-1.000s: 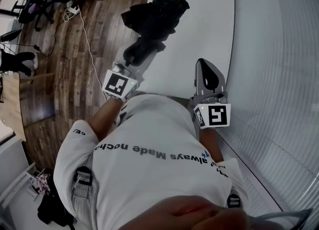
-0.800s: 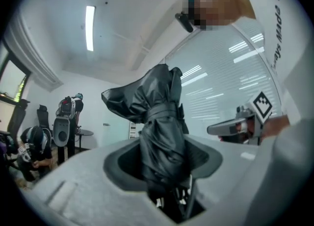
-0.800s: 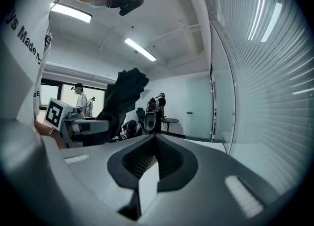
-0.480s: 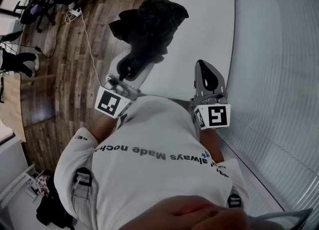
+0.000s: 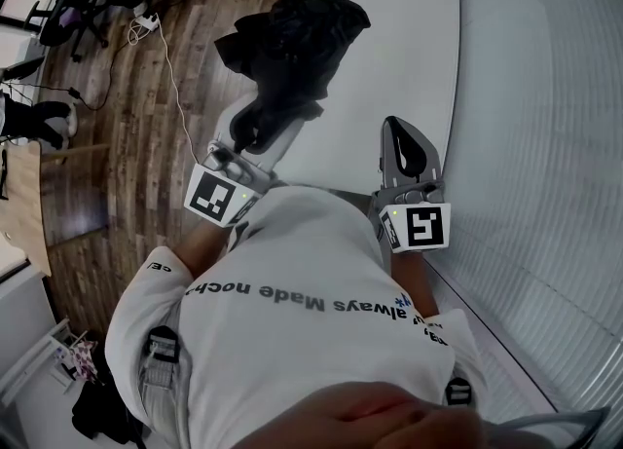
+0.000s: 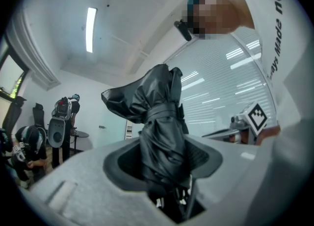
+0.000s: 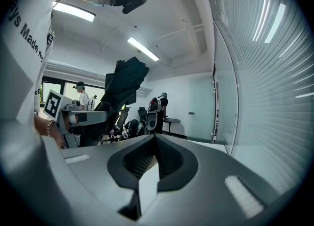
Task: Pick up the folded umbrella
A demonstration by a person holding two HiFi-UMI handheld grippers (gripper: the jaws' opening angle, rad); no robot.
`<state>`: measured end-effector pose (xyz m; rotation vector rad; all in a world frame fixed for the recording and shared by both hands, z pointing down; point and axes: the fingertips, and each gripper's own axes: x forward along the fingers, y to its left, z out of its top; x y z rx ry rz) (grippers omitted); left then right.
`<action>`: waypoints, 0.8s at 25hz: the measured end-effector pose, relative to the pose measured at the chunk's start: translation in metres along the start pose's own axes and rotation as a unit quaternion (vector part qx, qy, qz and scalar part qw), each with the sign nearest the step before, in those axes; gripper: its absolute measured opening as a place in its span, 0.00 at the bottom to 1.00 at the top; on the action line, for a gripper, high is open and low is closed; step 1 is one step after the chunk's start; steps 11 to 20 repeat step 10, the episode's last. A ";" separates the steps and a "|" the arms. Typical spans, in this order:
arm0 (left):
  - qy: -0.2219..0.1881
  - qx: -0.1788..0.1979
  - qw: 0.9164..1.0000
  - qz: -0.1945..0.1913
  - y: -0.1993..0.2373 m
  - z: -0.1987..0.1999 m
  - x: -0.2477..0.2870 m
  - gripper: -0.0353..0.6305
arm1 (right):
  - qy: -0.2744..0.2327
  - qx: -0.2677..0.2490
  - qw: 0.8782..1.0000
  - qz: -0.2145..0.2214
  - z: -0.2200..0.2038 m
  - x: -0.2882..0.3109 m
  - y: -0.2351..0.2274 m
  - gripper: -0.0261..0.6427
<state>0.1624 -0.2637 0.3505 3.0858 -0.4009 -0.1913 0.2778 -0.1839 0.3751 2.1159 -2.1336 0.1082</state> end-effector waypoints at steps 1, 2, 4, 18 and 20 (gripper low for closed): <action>0.000 -0.001 1.000 -0.001 -0.001 -0.001 0.000 0.37 | 0.000 0.000 1.000 0.000 -0.001 0.000 0.000 0.04; 0.000 -0.002 1.000 -0.001 -0.001 -0.002 0.000 0.37 | -0.001 -0.001 1.000 0.000 -0.001 -0.001 0.000 0.04; 0.000 -0.004 1.000 -0.003 -0.002 -0.001 0.001 0.37 | 0.000 -0.003 1.000 0.000 -0.001 -0.001 -0.001 0.04; 0.003 -0.012 1.000 -0.004 0.006 0.000 0.001 0.37 | 0.004 -0.003 1.000 -0.005 0.001 0.003 0.000 0.04; 0.003 -0.012 1.000 -0.004 0.006 0.000 0.001 0.37 | 0.004 -0.003 1.000 -0.005 0.001 0.003 0.000 0.04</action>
